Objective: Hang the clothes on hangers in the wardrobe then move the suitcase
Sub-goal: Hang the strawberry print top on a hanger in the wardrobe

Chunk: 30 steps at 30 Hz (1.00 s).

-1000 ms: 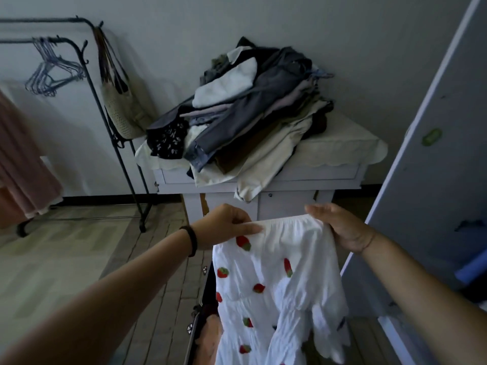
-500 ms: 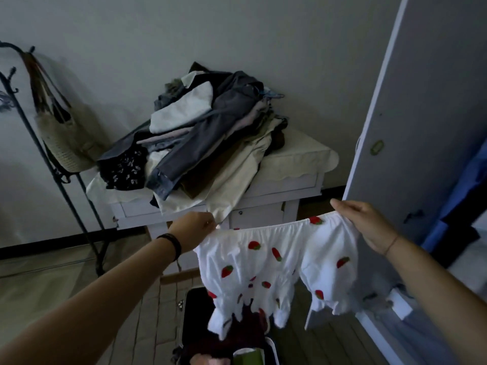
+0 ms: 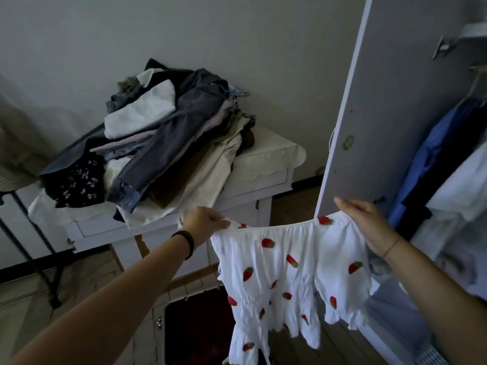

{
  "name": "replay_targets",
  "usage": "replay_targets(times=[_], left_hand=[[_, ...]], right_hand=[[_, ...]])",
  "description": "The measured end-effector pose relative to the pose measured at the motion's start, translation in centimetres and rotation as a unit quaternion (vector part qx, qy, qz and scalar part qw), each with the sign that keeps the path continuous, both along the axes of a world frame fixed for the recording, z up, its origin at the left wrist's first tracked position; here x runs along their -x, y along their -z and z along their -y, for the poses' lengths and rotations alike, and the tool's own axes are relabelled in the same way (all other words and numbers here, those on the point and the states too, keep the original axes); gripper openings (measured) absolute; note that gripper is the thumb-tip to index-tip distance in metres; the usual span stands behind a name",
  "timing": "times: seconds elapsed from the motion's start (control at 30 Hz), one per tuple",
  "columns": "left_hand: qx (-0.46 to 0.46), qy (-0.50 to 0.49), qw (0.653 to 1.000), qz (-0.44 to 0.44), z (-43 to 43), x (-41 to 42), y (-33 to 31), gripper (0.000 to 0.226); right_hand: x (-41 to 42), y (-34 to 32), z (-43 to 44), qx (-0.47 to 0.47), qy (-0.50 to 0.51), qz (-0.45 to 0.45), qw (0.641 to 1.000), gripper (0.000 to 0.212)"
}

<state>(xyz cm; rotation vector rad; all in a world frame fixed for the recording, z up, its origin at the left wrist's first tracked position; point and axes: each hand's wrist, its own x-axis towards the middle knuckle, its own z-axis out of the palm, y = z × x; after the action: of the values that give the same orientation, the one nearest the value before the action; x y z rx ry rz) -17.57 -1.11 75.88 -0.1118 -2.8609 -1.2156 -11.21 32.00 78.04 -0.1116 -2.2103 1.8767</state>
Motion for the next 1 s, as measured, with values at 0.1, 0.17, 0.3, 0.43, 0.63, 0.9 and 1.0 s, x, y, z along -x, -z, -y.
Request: replay_targets(times=[0.1,0.17,0.3,0.43,0.63,0.9,1.0], left_hand=[[-0.102,0.001,0.995,0.024,-1.6,0.4,-0.7,0.014],[-0.163,0.024,0.984,0.061,-2.7,0.8,-0.9,0.012],[-0.220,0.105,0.961,0.129,-4.7,1.1,-1.8,0.011],[-0.331,0.178,0.897,0.234,-8.8,1.8,-3.0,0.020],[-0.400,0.261,0.843,0.247,-18.5,1.4,-5.4,0.035],[-0.405,0.326,0.838,0.167,-32.8,3.4,-7.0,0.032],[-0.387,0.328,0.851,0.138,-38.2,4.4,-7.0,0.041]], right_hand=[[-0.7,0.3,-0.3,-0.017,0.018,0.009,1.000,0.022],[-1.2,0.6,-0.9,-0.015,0.036,0.017,0.999,0.027],[-2.6,1.1,-3.1,-0.030,0.065,0.014,0.997,0.063],[-4.2,1.3,-6.6,-0.076,0.094,0.018,0.992,0.048],[-5.8,2.0,-13.6,-0.230,0.165,0.031,0.959,0.012],[-6.0,3.6,-24.4,-0.321,0.173,0.135,0.921,0.026],[-6.0,2.7,-28.8,-0.206,0.180,0.091,0.957,0.034]])
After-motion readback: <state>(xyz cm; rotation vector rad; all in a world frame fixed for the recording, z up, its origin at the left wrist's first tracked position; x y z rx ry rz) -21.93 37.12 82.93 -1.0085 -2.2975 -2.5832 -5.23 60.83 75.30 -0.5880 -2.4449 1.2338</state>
